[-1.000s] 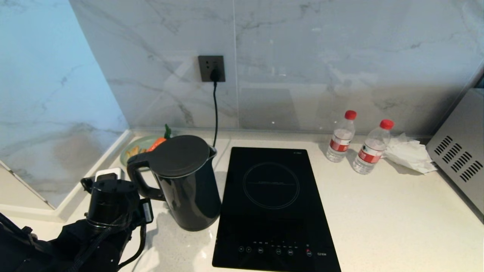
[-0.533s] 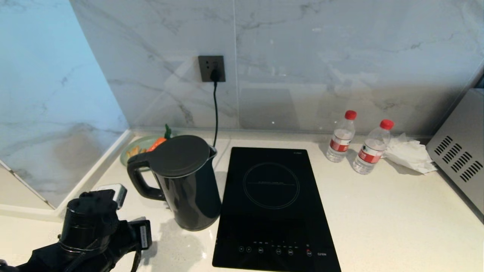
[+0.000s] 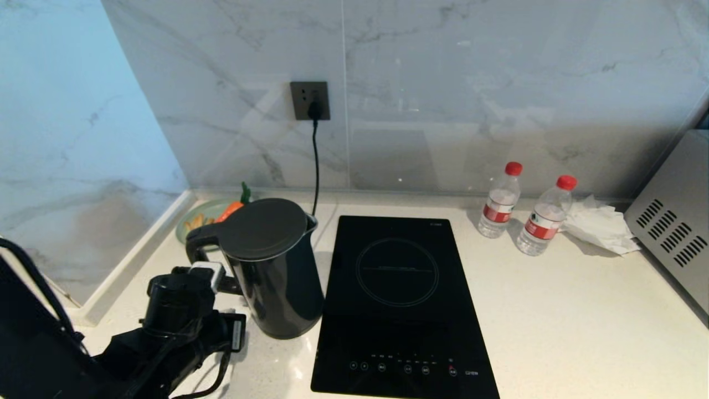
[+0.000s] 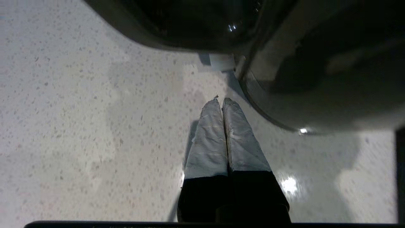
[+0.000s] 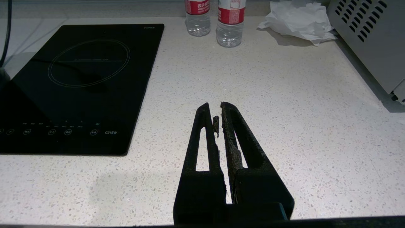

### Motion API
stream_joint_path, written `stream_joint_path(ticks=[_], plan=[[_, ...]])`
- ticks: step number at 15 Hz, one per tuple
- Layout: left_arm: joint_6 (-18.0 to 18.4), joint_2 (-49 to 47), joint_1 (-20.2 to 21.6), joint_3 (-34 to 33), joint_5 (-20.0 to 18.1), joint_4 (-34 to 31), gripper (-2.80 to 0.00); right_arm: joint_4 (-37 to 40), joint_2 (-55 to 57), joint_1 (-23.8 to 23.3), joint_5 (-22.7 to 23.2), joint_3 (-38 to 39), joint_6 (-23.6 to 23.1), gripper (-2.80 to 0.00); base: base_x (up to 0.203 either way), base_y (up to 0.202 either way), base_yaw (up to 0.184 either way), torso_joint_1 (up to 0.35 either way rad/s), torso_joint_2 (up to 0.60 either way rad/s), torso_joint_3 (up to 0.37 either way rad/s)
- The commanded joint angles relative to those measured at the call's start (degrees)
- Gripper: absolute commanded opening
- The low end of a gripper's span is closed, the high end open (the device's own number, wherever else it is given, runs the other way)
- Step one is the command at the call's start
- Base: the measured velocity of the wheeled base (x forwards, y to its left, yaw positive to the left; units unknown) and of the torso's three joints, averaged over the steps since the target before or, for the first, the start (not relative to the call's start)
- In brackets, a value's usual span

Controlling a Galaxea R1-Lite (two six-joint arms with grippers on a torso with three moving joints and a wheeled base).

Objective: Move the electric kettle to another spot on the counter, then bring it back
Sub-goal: Place it on the power base

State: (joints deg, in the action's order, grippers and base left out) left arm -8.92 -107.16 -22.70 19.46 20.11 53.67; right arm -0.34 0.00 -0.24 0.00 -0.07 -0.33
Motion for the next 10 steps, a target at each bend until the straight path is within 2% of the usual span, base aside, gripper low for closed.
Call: stream_joint_path(ticks=[1,5,10], plan=[[0.23,-9.62,0.98,0.94,1.65,9.41,-2.80,-0.06,0.00,-0.02,0.00,-0.01,-0.02,-2.80,0.000,0.000,0.000,0.000,0.00,0.000],[1.31,-11.32,5.36,-2.62,0.20,15.59,-2.80,-0.01,0.00,-0.02,0.00,-0.01,-0.02,-2.80,0.000,0.000,0.000,0.000,0.00,0.000],[1.51,-10.70,8.98,-3.39,-4.18,17.06,-2.80,-0.09,0.00,0.04,0.00,-0.01,-0.02,-2.80,0.000,0.000,0.000,0.000,0.00,0.000]])
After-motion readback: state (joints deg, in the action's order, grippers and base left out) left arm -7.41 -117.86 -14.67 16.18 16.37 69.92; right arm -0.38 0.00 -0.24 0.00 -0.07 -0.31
